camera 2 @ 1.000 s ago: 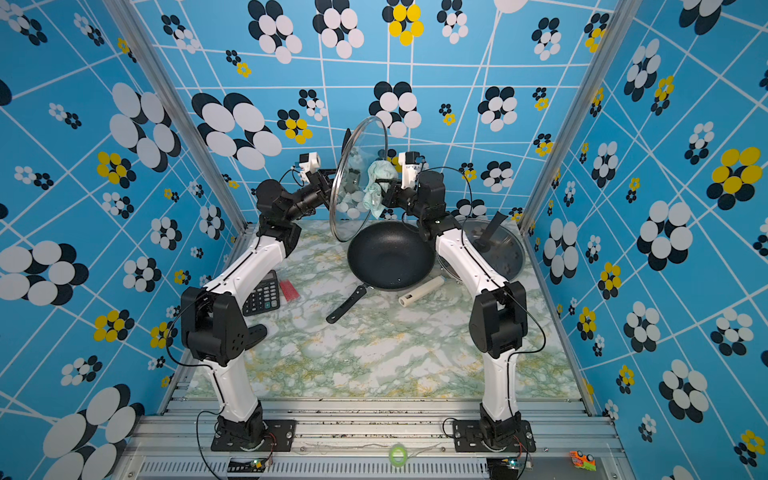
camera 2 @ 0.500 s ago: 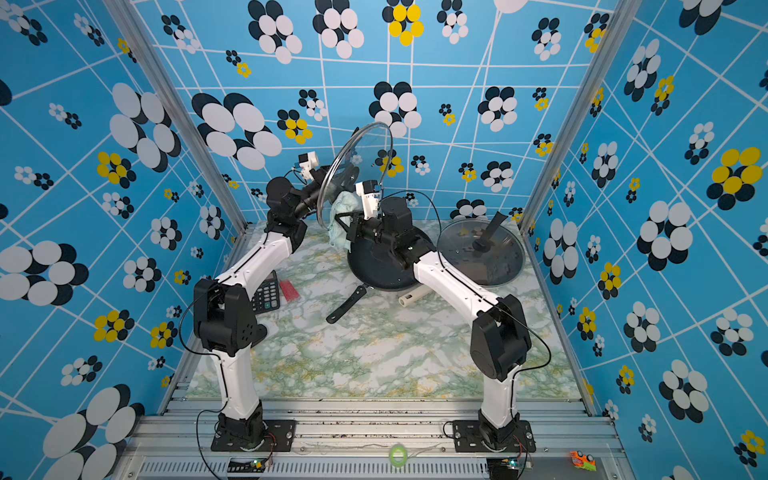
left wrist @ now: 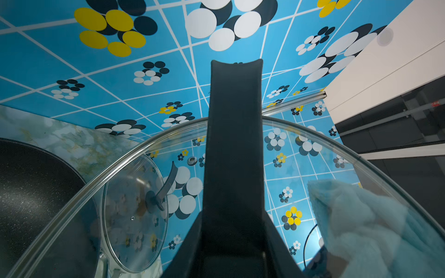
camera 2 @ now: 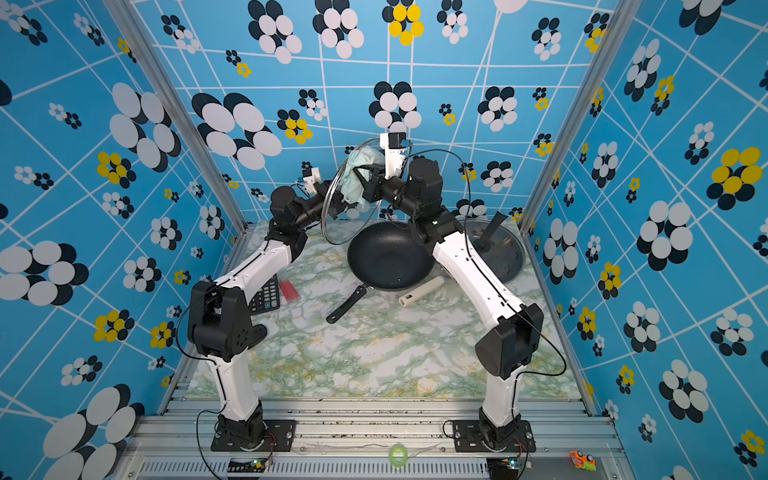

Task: Wipe the pot lid with a cloth
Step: Wipe the pot lid.

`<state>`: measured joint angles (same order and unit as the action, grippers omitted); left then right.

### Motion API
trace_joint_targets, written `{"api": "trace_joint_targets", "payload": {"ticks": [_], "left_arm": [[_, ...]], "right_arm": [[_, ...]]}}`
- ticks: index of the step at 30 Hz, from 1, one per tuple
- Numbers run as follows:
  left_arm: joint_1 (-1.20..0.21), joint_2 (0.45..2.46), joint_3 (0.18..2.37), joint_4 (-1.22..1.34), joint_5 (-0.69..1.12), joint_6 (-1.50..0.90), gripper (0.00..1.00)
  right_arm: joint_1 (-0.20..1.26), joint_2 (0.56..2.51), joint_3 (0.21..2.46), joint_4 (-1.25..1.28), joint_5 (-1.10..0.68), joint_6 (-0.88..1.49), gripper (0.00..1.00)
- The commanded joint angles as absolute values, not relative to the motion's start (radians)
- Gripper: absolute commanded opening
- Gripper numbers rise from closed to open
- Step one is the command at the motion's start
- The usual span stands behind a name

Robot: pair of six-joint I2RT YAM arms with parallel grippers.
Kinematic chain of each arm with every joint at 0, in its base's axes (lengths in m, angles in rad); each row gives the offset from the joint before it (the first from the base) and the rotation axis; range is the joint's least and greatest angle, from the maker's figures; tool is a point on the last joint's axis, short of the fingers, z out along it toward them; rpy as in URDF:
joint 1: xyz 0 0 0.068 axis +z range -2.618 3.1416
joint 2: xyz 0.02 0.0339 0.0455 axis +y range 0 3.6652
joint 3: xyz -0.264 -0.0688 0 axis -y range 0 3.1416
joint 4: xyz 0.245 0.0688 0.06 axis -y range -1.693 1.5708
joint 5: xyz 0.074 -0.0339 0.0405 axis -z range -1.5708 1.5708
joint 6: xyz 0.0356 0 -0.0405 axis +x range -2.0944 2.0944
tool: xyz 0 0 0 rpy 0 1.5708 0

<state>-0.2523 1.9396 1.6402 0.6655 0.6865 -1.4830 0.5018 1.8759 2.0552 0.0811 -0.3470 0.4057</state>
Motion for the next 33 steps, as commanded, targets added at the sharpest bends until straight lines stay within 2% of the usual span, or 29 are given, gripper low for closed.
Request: {"api": "trace_joint_targets", "payload": {"ticks": [1, 6, 14, 20, 24, 33], "left_arm": [[-0.284, 1.812, 1.645, 0.846, 0.792, -1.424, 0.00], [-0.299, 1.786, 1.681, 0.859, 0.815, -1.425, 0.00], [-0.303, 1.746, 1.675, 0.854, 0.771, -1.406, 0.00], [-0.300, 1.757, 1.660, 0.830, 0.733, -1.376, 0.00], [-0.302, 1.787, 1.670, 0.818, 0.721, -1.376, 0.00], [-0.304, 1.796, 1.639, 0.744, 0.678, -1.314, 0.00]], "right_arm": [[0.435, 1.924, 2.133, 0.095, -0.301, 0.369, 0.00], [0.391, 2.001, 2.131, 0.102, -0.293, 0.385, 0.00], [0.436, 2.003, 1.997, 0.192, -0.382, 0.507, 0.00], [0.512, 1.846, 1.799, 0.247, -0.449, 0.551, 0.00], [0.514, 1.720, 1.712, 0.272, -0.402, 0.526, 0.00], [0.442, 1.585, 1.735, 0.316, -0.292, 0.494, 0.00]]}}
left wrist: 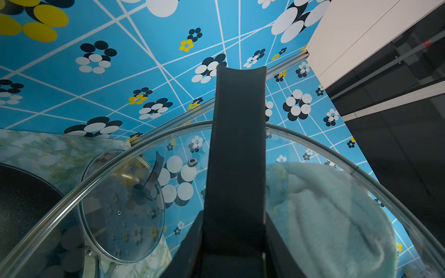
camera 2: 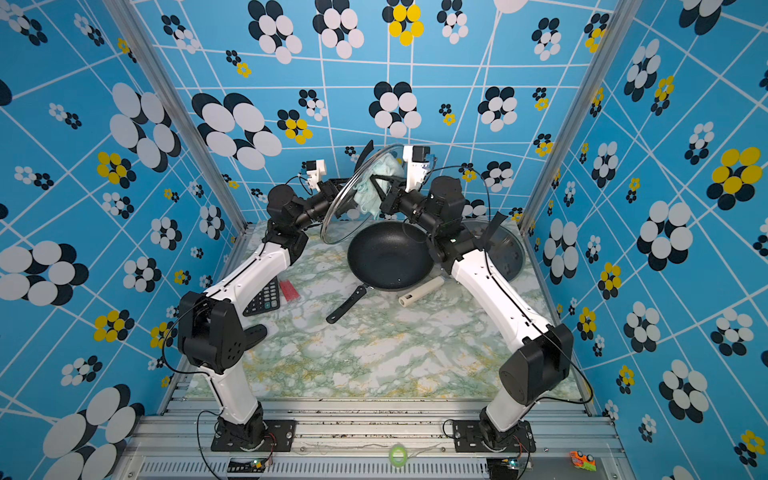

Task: Wipe the pot lid with a cloth
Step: Wipe the pot lid.

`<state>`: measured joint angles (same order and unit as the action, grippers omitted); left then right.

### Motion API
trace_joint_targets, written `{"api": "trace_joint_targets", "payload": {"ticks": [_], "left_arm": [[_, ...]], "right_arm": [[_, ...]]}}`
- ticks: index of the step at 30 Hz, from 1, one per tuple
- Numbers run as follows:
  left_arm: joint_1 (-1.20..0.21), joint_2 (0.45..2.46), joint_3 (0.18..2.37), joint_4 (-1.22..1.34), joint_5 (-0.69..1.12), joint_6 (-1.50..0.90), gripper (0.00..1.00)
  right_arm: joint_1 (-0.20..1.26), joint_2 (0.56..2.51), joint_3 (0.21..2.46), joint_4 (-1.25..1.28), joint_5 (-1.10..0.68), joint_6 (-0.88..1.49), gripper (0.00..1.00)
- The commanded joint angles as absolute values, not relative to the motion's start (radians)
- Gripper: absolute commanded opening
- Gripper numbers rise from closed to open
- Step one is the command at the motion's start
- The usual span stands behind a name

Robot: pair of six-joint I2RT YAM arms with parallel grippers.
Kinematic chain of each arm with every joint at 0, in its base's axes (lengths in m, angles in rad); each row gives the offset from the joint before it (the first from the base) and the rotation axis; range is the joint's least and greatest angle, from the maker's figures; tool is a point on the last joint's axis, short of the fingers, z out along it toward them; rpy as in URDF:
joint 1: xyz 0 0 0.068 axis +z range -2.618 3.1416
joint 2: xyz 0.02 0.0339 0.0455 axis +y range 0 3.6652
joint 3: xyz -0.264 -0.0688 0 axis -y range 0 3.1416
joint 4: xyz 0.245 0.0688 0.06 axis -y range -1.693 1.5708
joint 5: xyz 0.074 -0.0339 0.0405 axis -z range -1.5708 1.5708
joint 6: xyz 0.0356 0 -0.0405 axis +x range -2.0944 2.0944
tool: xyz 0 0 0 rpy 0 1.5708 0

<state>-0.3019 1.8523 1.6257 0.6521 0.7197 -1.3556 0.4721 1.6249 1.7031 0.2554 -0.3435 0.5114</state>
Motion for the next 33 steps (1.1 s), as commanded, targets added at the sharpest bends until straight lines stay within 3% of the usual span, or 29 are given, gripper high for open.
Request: {"api": "trace_joint_targets", "payload": {"ticks": [1, 9, 13, 16, 19, 22, 26, 33], "left_arm": [[-0.305, 1.791, 1.632, 0.728, 0.671, -1.294, 0.00], [-0.335, 1.657, 1.649, 0.211, 0.513, -0.753, 0.00], [-0.344, 1.630, 1.661, 0.105, 0.388, -0.633, 0.00], [-0.399, 1.627, 1.700, -0.027, 0.115, -0.510, 0.00], [-0.442, 1.655, 1.742, -0.093, -0.105, -0.487, 0.00], [-0.458, 1.673, 1.729, -0.042, -0.210, -0.523, 0.00], [-0.479, 1.684, 1.730, 0.009, -0.287, -0.541, 0.00], [-0.486, 1.617, 1.657, 0.081, -0.300, -0.577, 0.00]], "right_arm": [[0.431, 1.561, 1.736, 0.278, -0.262, 0.466, 0.00], [0.394, 1.359, 1.733, -0.083, 0.018, 0.263, 0.00], [0.406, 1.361, 1.788, -0.195, -0.037, 0.288, 0.00], [0.500, 1.385, 1.774, -0.212, -0.078, 0.286, 0.00], [0.605, 1.414, 1.702, -0.145, -0.115, 0.323, 0.00], [0.668, 1.439, 1.577, -0.022, -0.116, 0.395, 0.00], [0.698, 1.457, 1.509, -0.017, -0.067, 0.449, 0.00], [0.699, 1.544, 1.582, -0.099, -0.160, 0.456, 0.00]]}}
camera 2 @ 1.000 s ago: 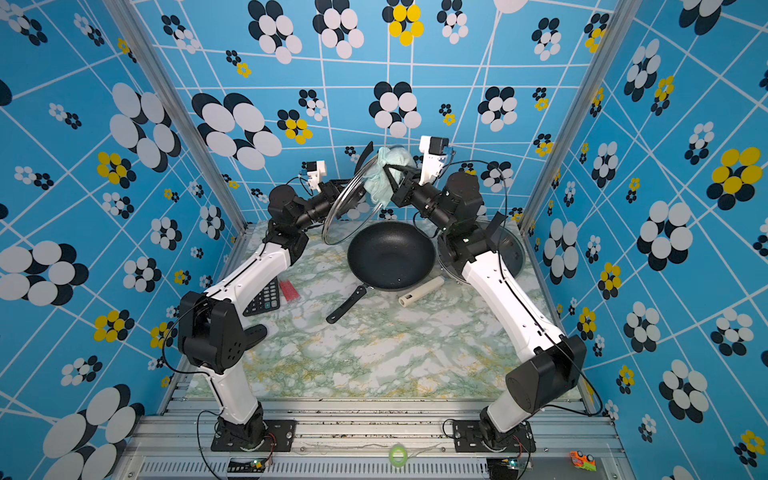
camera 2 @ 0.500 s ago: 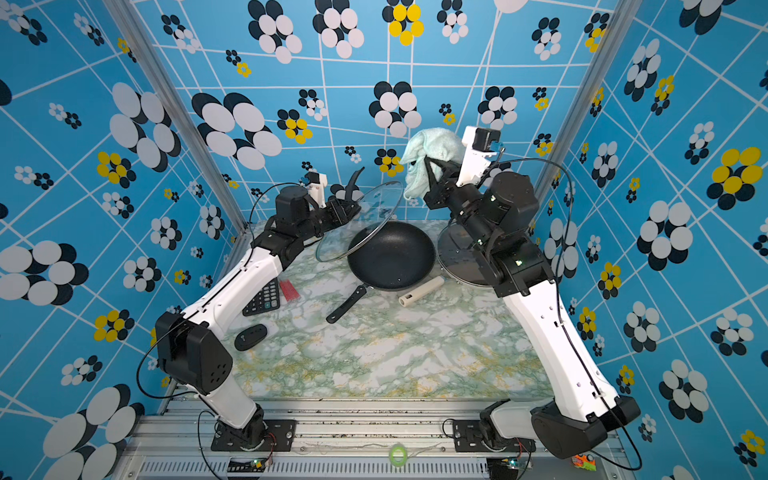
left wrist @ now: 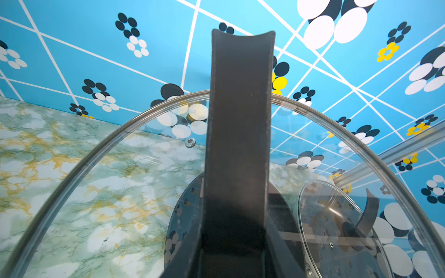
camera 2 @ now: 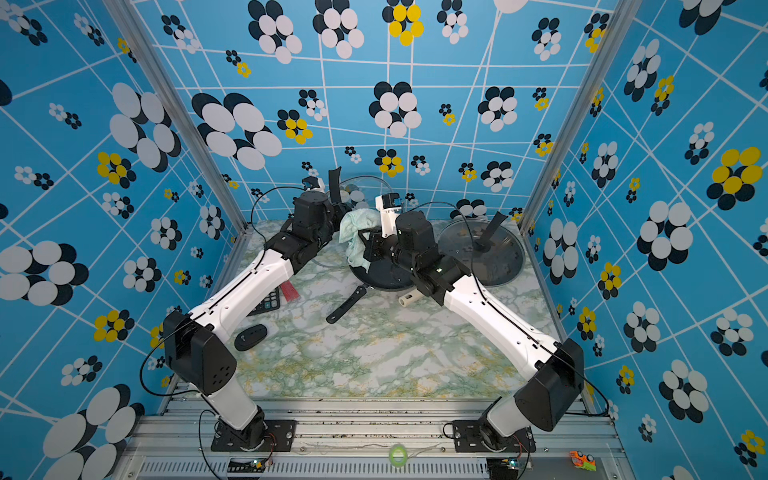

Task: Wipe the pot lid with a cloth
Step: Wipe the pot lid.

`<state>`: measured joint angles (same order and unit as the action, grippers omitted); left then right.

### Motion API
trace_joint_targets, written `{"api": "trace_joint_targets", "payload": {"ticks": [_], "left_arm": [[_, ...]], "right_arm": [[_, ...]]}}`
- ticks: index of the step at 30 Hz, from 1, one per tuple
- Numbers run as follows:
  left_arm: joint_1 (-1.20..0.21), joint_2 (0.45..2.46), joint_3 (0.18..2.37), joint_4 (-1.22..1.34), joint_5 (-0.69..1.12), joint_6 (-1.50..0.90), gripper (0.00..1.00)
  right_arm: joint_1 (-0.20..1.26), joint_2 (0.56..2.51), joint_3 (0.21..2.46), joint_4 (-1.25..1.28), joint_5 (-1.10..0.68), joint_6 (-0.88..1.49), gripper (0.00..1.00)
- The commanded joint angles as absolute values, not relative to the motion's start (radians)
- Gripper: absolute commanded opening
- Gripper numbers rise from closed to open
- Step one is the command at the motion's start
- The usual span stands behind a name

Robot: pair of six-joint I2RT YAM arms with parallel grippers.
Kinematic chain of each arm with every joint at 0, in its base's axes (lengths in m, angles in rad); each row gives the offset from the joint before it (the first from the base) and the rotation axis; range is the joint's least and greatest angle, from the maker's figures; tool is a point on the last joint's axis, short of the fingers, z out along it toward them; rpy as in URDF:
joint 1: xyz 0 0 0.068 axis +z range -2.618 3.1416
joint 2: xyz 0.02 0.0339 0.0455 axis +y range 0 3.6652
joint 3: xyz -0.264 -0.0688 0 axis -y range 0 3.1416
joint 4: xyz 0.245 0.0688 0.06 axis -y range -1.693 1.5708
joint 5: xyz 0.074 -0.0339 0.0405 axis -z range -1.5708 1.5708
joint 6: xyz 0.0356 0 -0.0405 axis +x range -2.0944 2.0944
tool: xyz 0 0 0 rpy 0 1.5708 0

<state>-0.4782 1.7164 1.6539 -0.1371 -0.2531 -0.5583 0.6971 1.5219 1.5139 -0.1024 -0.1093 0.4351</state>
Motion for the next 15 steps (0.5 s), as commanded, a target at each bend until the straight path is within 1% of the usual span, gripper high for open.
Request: {"api": "trace_joint_targets", "payload": {"ticks": [1, 5, 9, 15], "left_arm": [[-0.488, 1.601, 1.644, 0.083, -0.301, -0.574, 0.00], [-0.498, 1.547, 1.605, 0.089, -0.317, -0.558, 0.00], [-0.503, 1.494, 1.554, 0.120, -0.360, -0.532, 0.00], [-0.485, 1.435, 1.499, 0.158, -0.431, -0.496, 0.00]], "right_arm": [[0.699, 1.570, 1.593, -0.113, -0.174, 0.466, 0.00], [0.701, 1.659, 1.676, -0.139, -0.236, 0.495, 0.00], [0.699, 1.714, 1.740, -0.262, -0.204, 0.462, 0.00], [0.698, 1.690, 1.687, -0.365, -0.177, 0.437, 0.00]]}}
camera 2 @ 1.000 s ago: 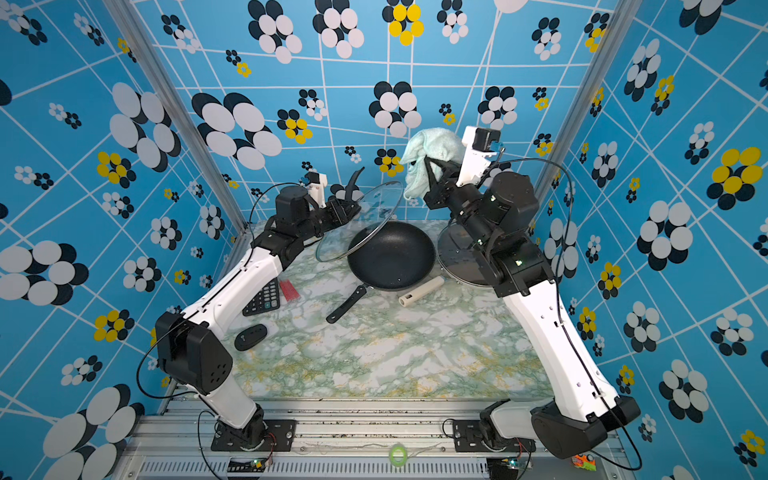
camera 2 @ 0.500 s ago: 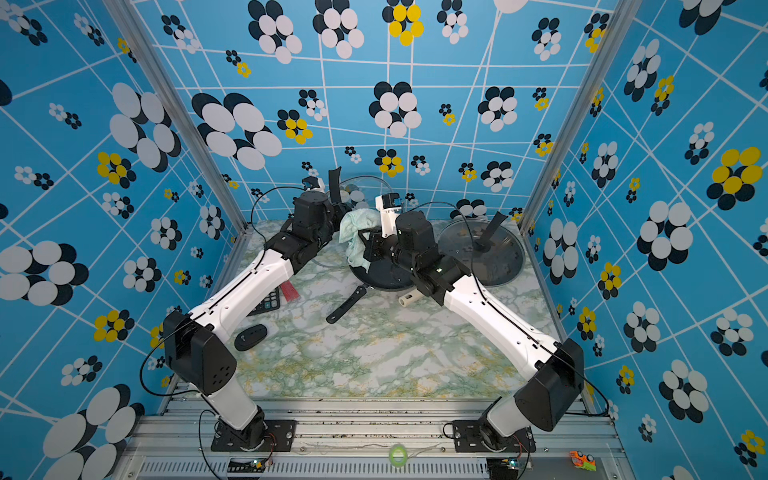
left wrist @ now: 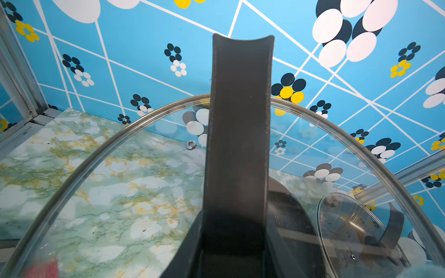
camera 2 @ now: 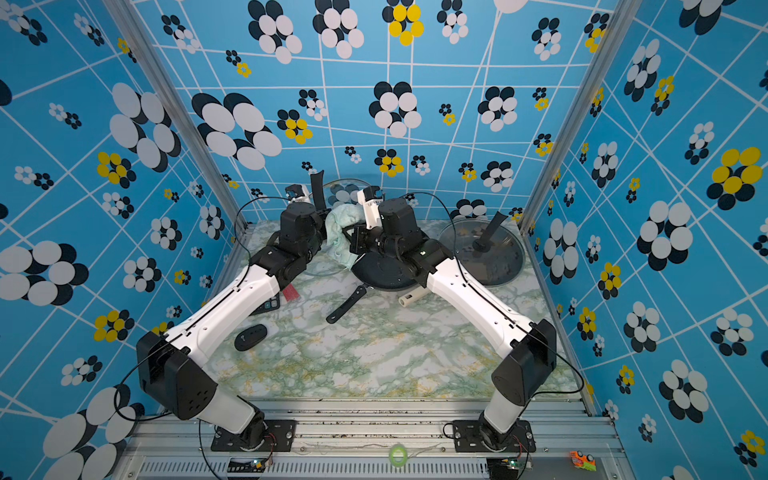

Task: Wipe the pot lid with a cloth
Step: Wipe the pot lid.

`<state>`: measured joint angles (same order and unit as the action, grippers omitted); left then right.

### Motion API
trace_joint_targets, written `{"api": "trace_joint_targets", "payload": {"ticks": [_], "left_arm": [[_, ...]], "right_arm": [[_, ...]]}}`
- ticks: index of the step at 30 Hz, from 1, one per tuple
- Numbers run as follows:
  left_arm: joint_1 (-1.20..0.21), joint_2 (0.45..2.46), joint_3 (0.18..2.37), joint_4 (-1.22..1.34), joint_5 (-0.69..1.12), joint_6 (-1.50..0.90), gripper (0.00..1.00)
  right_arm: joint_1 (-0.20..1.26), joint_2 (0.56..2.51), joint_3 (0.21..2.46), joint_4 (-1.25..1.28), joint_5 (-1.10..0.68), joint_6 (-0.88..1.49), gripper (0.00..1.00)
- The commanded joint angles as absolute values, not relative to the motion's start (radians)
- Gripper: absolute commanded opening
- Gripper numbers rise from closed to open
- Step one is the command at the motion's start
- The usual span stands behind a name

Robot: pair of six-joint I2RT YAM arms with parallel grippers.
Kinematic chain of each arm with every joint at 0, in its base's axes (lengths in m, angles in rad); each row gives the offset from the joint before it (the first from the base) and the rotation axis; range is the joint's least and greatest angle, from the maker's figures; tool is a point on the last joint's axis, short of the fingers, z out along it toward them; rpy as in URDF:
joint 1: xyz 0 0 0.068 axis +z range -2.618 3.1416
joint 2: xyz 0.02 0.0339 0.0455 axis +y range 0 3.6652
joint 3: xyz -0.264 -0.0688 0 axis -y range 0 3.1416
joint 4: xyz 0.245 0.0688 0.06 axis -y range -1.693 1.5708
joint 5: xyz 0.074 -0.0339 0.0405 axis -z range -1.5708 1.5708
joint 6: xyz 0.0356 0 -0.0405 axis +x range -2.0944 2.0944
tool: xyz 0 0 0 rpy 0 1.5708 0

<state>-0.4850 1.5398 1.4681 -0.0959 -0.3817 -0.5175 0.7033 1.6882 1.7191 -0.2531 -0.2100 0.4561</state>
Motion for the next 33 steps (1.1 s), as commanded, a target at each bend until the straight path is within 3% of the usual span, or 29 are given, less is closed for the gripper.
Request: {"api": "trace_joint_targets", "payload": {"ticks": [1, 8, 14, 18, 33], "left_arm": [[-0.482, 1.433, 1.498, 0.164, -0.439, -0.486, 0.00], [-0.477, 1.444, 1.513, 0.228, -0.402, -0.431, 0.00], [-0.493, 1.452, 1.514, 0.212, -0.190, -0.389, 0.00], [-0.534, 1.437, 1.469, 0.260, -0.065, -0.355, 0.00], [-0.687, 1.340, 1.374, 0.279, -0.045, -0.124, 0.00]], "right_arm": [[0.698, 1.683, 1.671, -0.381, -0.165, 0.436, 0.00], [0.686, 1.676, 1.623, -0.426, -0.116, 0.436, 0.00], [0.592, 1.704, 1.666, -0.355, -0.150, 0.483, 0.00], [0.564, 1.792, 1.808, -0.404, -0.173, 0.429, 0.00], [0.391, 2.164, 2.343, -0.640, -0.290, 0.383, 0.00]]}}
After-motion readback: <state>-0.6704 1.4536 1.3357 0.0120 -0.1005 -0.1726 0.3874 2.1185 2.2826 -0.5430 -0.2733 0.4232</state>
